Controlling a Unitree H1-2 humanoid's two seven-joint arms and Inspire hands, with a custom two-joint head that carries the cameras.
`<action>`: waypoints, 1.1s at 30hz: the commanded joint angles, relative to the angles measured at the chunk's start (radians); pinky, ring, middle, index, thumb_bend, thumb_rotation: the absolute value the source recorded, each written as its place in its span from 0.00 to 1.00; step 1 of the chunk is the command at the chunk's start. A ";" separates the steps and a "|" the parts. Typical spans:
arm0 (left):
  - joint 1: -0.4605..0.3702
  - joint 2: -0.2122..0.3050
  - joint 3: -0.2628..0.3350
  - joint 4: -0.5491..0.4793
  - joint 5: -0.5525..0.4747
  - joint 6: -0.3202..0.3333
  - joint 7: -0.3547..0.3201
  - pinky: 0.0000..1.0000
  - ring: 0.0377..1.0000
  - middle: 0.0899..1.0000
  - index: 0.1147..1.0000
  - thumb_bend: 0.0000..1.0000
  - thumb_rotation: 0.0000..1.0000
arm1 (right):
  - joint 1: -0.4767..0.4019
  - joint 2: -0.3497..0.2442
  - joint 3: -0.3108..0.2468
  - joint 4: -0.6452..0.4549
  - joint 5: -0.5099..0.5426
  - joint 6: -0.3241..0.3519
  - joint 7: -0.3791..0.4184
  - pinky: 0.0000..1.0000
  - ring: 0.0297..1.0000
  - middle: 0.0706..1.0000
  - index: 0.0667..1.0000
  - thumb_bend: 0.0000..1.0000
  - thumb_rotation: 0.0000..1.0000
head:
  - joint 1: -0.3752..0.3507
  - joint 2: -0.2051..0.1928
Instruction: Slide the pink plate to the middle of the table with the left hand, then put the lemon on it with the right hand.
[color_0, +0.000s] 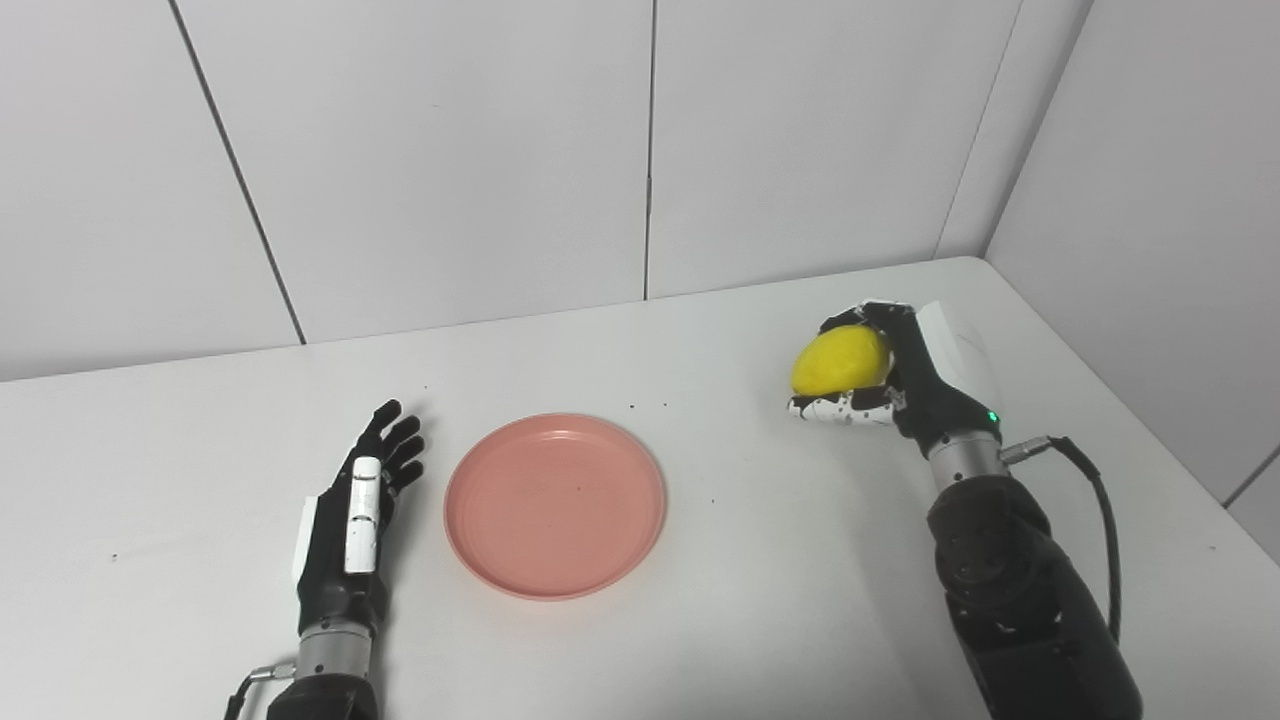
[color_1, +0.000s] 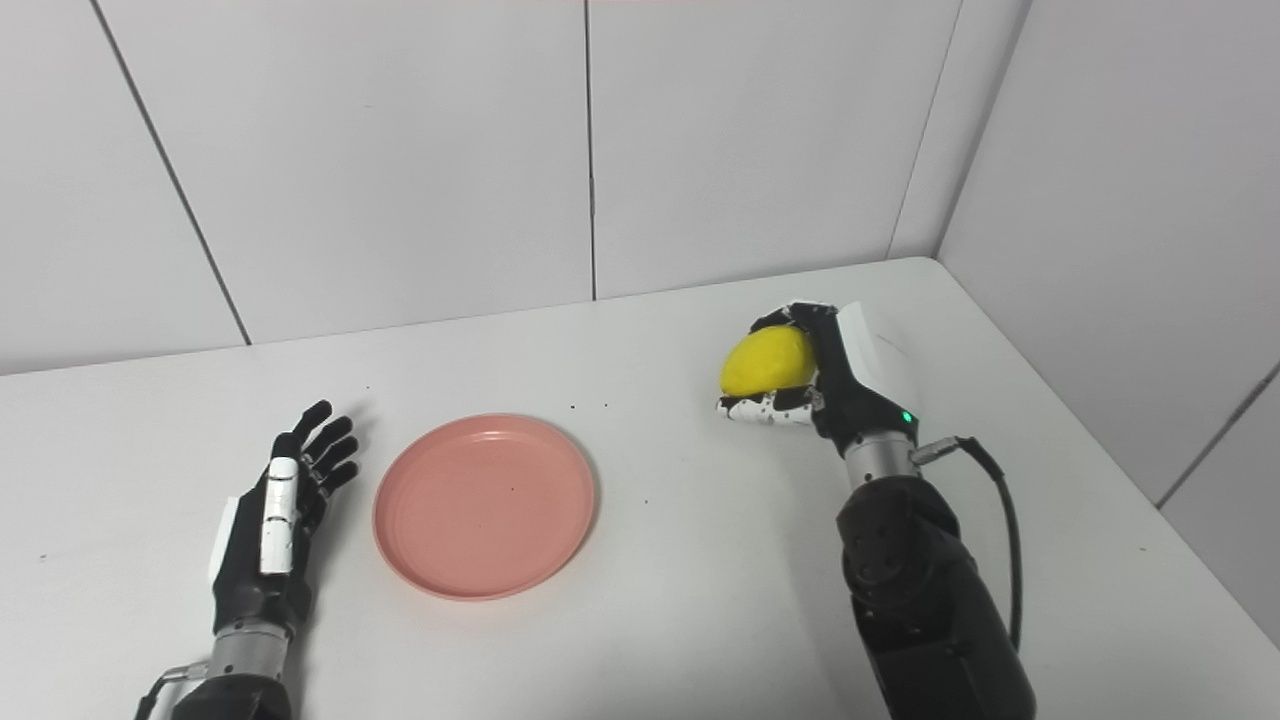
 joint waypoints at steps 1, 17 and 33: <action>-0.007 -0.010 -0.010 -0.035 0.017 -0.012 0.011 0.85 0.85 0.84 0.83 0.57 1.00 | -0.028 0.010 0.004 -0.046 0.003 -0.054 -0.038 0.17 0.42 0.39 0.48 0.51 0.00 | 0.019 -0.003; 0.003 -0.066 -0.032 -0.056 0.035 0.007 0.028 0.90 0.90 0.89 0.88 0.54 1.00 | -0.062 0.079 0.159 -0.022 0.050 -0.095 -0.004 0.25 0.36 0.43 0.49 0.51 0.00 | 0.185 -0.004; 0.007 -0.087 -0.039 -0.041 0.035 -0.009 0.035 0.94 0.92 0.91 0.91 0.53 1.00 | -0.108 0.122 0.267 0.098 0.033 -0.183 0.002 0.19 0.41 0.40 0.48 0.51 0.00 | 0.284 -0.022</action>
